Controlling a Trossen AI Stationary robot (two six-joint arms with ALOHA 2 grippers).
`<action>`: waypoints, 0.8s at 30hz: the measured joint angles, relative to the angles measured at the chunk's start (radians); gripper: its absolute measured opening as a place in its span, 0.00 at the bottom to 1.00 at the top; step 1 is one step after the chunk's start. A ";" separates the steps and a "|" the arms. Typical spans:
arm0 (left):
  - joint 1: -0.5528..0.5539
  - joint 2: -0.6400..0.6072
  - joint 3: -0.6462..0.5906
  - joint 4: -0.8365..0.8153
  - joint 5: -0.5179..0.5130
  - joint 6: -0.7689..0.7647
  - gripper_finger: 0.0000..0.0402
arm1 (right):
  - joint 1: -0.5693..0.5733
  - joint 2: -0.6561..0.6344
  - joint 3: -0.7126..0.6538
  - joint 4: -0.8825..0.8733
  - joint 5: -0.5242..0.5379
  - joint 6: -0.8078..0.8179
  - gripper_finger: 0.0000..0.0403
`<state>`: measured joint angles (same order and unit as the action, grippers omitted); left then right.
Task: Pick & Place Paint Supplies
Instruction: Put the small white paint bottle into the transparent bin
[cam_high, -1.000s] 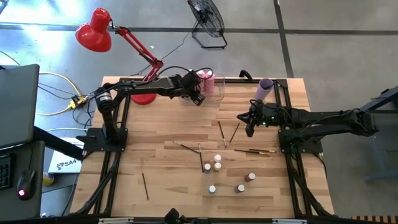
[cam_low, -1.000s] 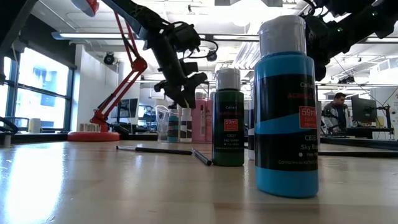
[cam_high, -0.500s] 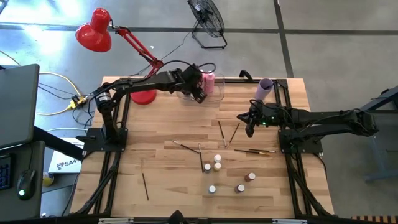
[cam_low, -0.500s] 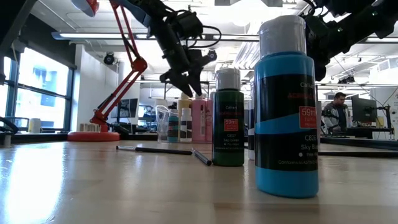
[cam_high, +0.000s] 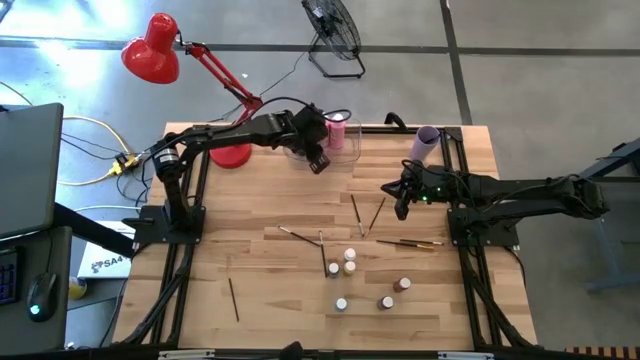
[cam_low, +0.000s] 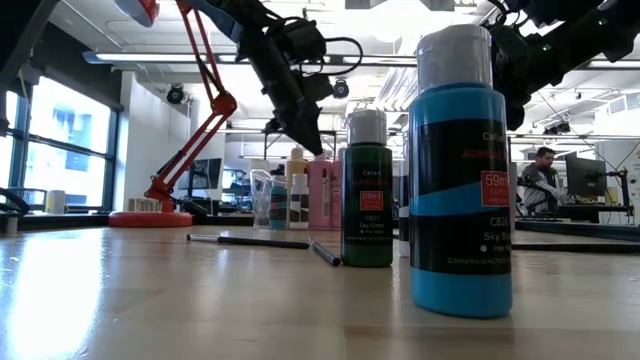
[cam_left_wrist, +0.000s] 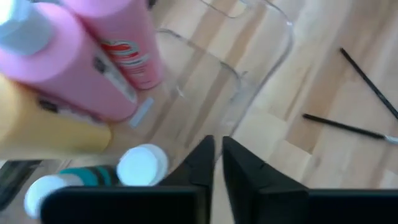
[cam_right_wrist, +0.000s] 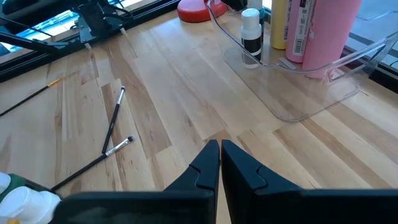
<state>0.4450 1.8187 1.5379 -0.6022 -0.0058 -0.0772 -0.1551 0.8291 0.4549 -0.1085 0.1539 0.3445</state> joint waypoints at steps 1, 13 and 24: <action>0.000 0.000 0.000 0.000 0.013 0.017 0.03 | 0.000 0.000 0.000 0.000 0.000 0.001 0.02; 0.000 0.001 0.000 0.067 0.082 0.110 0.05 | 0.000 0.000 0.000 0.105 -0.023 -0.012 0.02; -0.089 -0.121 0.000 -0.279 -0.013 0.257 0.01 | 0.000 0.000 0.000 0.014 -0.022 -0.062 0.02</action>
<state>0.3565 1.6981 1.5383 -0.8807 -0.0186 0.1802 -0.1551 0.8291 0.4545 -0.0944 0.1322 0.2829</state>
